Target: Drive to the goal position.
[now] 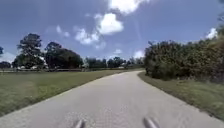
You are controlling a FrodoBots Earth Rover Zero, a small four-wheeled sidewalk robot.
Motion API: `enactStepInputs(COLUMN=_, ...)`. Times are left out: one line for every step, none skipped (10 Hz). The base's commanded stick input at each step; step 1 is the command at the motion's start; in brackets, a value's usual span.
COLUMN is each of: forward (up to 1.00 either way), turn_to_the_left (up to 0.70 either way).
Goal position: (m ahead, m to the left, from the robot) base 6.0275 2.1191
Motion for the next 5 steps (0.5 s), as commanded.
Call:
enactStepInputs(forward=0.50, turn_to_the_left=0.43)
enactStepInputs(forward=0.50, turn_to_the_left=0.50)
enactStepInputs(forward=0.50, turn_to_the_left=0.50)
enactStepInputs(forward=0.50, turn_to_the_left=0.32)
enactStepInputs(forward=0.50, turn_to_the_left=0.00)
